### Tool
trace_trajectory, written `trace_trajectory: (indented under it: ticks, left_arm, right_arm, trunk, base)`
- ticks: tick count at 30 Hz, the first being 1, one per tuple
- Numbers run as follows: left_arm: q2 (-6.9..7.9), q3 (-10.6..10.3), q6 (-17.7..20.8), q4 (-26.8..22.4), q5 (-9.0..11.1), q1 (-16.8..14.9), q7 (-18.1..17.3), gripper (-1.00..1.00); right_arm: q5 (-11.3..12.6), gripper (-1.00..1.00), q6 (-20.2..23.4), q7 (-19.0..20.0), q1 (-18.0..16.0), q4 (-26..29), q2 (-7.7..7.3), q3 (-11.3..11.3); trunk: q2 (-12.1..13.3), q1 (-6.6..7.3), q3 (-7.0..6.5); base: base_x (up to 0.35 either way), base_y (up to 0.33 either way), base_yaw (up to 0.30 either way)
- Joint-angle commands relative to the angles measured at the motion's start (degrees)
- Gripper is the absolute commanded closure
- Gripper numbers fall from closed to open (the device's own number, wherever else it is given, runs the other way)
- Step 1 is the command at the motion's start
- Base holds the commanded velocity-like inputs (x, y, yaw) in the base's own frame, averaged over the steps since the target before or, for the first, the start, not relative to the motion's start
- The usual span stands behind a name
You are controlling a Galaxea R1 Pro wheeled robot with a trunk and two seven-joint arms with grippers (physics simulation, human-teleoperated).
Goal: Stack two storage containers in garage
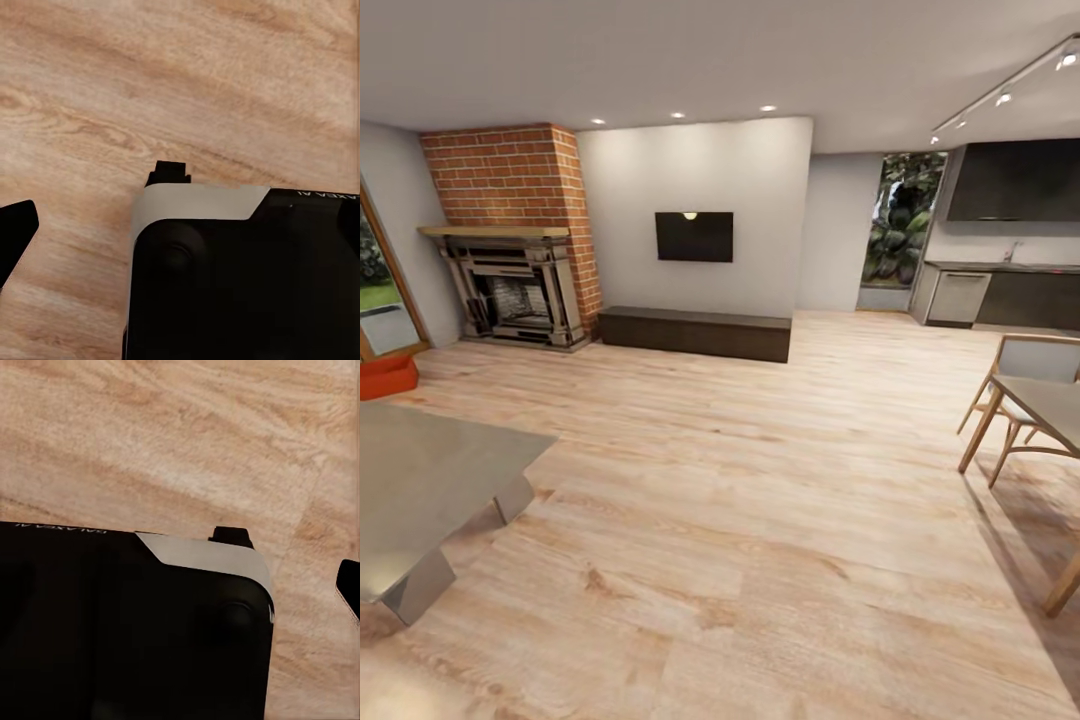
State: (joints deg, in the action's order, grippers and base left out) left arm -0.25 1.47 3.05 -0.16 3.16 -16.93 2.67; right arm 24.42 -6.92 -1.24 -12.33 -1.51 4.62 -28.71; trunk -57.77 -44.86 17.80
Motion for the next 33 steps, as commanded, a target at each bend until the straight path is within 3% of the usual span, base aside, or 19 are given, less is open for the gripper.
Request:
trace_trajectory:
  ticks: [1,33]
  left_arm:
    - [-0.01,0.1,0.2,0.0,0.3,0.0,0.1,-1.00]
    - [-0.01,0.1,0.2,0.0,0.3,0.0,0.1,-1.00]
  right_arm:
    - [0.5,-1.00,-0.3,-0.1,-0.1,-0.2,0.03,-0.5]
    - [0.5,-1.00,-0.3,-0.1,-0.1,-0.2,0.04,-0.5]
  trunk:
    - [0.0,-0.04,0.07]
    - [0.0,-0.04,0.07]
  base:
    - [0.324,0.000,0.000]
    - [0.324,0.000,0.000]
